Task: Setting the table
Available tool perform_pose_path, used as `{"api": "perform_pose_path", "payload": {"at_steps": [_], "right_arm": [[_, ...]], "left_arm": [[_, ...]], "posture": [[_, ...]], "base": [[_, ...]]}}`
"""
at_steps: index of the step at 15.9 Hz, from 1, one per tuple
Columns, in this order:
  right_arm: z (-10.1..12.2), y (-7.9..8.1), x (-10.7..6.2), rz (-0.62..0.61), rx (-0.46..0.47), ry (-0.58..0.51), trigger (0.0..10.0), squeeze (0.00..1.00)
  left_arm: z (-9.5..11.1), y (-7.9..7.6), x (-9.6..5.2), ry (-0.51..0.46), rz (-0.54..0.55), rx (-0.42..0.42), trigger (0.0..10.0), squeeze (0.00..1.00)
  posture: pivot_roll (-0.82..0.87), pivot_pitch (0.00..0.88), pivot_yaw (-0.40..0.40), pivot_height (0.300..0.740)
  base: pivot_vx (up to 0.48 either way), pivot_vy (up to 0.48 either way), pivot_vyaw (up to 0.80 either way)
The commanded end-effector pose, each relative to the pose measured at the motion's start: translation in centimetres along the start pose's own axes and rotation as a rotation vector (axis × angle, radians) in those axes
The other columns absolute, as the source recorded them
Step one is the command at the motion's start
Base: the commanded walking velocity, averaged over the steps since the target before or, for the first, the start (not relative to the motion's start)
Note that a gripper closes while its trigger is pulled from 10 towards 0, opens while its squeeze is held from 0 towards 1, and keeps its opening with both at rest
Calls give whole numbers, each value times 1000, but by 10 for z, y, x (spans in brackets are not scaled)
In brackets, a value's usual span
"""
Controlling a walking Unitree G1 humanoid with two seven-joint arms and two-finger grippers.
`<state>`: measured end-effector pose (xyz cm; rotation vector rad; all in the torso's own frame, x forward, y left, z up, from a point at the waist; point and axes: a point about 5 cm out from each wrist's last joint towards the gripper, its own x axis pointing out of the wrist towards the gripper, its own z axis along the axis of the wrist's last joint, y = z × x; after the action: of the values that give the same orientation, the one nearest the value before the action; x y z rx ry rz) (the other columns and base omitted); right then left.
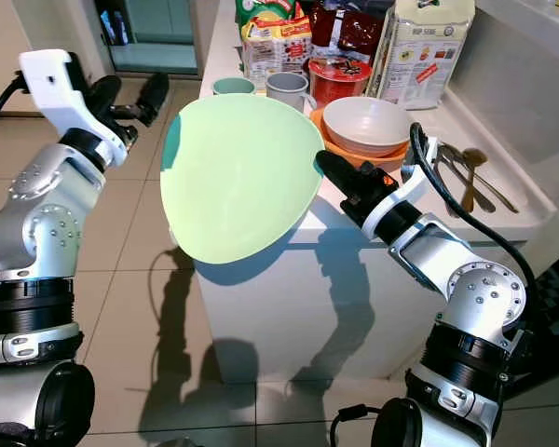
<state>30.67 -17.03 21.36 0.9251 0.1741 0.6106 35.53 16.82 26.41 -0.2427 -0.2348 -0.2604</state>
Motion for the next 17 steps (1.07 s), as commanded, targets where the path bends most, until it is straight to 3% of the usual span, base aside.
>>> {"api": "perform_pose_path", "payload": {"at_steps": [1,3,6,9,10,11,12,14,15,16,17], "right_arm": [[6,3,-3,40,-2,-43,0,0],[9,-3,-3,-2,18,-76,0,0],[10,-3,0,-8,38,-98,0,0],[18,2,2,36,84,-147,0,0],[20,2,2,44,97,-160,0,0],[21,3,2,45,99,-163,0,0],[20,3,3,46,98,-161,0,0],[23,5,2,67,114,-177,0,0],[24,6,2,75,123,-185,0,0],[24,7,2,79,130,-189,0,0],[24,7,2,82,135,-192,0,0]], "left_arm": [[3,0,2,-10,-13,-23,10000,0],[-8,4,-2,41,4,-22,10000,0],[-7,1,-2,40,-6,-49,10000,0],[-17,5,-2,122,-14,-164,10000,0],[-22,8,-3,130,1,-281,10000,0],[-23,14,-3,114,44,-356,10000,1000],[-22,17,-3,106,41,-451,10000,1000],[-28,24,-5,148,60,-528,10000,1000],[-28,26,-6,144,41,-609,10000,251],[-30,25,-7,153,6,-683,10000,0],[-30,23,-8,156,-32,-728,10000,0]], "posture": [[16,0,-21,740],[18,0,-22,740],[20,0,-24,740],[25,0,-23,740],[25,0,-23,740],[23,0,-19,740],[25,0,-17,740],[27,0,-10,740],[28,0,-9,740],[28,0,-9,740],[27,0,-6,740]], "base": [[0,0,0],[0,0,0],[0,0,0],[0,0,0],[0,0,0],[0,0,0],[0,0,0],[0,0,0],[0,0,0],[0,0,0],[0,0,0]]}}
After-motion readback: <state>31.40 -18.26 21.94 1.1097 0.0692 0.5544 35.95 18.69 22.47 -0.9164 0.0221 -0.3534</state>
